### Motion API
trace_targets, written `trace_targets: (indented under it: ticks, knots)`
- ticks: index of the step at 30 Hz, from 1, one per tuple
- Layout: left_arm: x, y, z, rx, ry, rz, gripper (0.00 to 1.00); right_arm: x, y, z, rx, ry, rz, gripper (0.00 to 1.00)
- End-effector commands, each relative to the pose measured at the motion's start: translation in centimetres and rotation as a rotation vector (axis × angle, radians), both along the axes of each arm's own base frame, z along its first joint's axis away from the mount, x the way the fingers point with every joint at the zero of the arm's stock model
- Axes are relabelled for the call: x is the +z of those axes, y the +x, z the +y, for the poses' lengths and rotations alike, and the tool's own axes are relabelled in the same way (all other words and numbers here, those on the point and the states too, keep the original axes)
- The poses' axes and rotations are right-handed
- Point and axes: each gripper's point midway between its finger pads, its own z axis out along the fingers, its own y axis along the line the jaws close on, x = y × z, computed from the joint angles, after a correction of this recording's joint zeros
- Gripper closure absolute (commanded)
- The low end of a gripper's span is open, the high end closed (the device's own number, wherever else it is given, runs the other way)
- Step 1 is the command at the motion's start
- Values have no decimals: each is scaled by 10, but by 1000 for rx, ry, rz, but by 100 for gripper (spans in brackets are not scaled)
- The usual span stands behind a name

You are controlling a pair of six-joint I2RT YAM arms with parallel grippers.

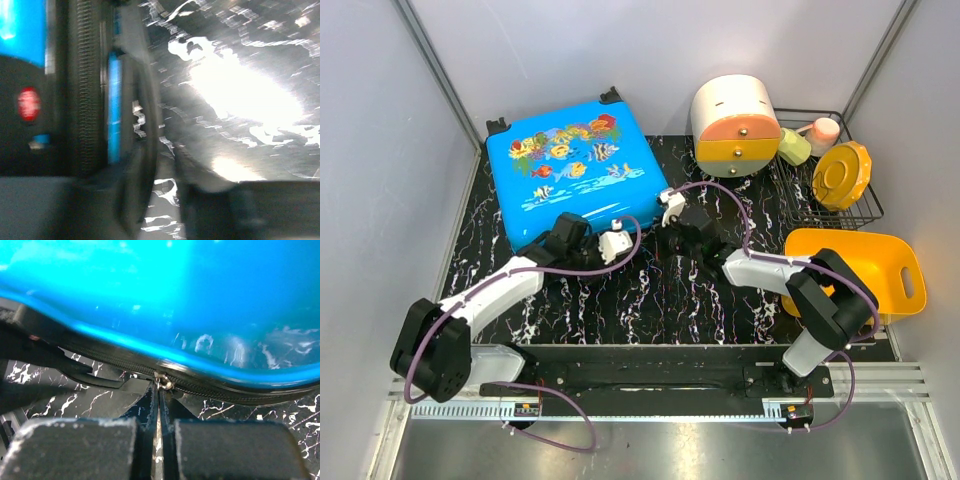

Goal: Open, take out, and arrange the luggage

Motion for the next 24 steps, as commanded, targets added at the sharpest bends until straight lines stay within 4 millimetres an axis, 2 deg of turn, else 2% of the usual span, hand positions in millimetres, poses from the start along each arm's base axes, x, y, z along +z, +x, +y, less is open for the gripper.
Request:
trace_targets:
  ticks: [1,3,4,5,7,9,11,13,16,17,19,20,21,22,23,24]
  knots:
    - [70,-17,-62,-62,-280,72,43,40,10,5,-21,77,-135,100]
    - [79,-29,-52,-52,-234,140,20,42,13,-4,-40,76,-141,100]
    - [82,-33,-48,-50,-225,150,19,38,12,-8,-47,68,-136,100]
    - [90,-43,-42,-50,-226,165,18,36,12,-11,-51,63,-135,100]
    - [103,-44,-32,-17,-247,147,18,32,13,-19,-64,55,-130,100]
    - [128,-46,-19,18,-284,105,18,31,12,-21,-61,49,-137,100]
    - [149,-38,-1,94,-305,46,18,30,11,-22,-53,45,-138,100]
    - [162,-28,17,163,-295,-20,19,28,11,-21,-51,40,-137,100]
    - [171,-18,39,259,-283,-45,20,26,14,-20,-51,35,-136,100]
    - [176,-7,59,364,-270,-72,21,24,14,-20,-51,28,-137,100]
    - [179,3,85,515,-299,-52,21,26,16,-19,-51,26,-144,100]
    - [180,11,118,650,-315,-52,23,26,16,-19,-49,22,-146,100]
    - [180,13,134,717,-331,-52,23,27,16,-19,-46,22,-147,100]
    - [179,9,141,743,-363,-21,23,27,16,-18,-42,23,-146,100]
    - [177,9,166,831,-384,-10,23,24,14,-16,-34,23,-133,100]
    - [173,7,172,852,-399,12,22,26,15,-14,-30,30,-130,100]
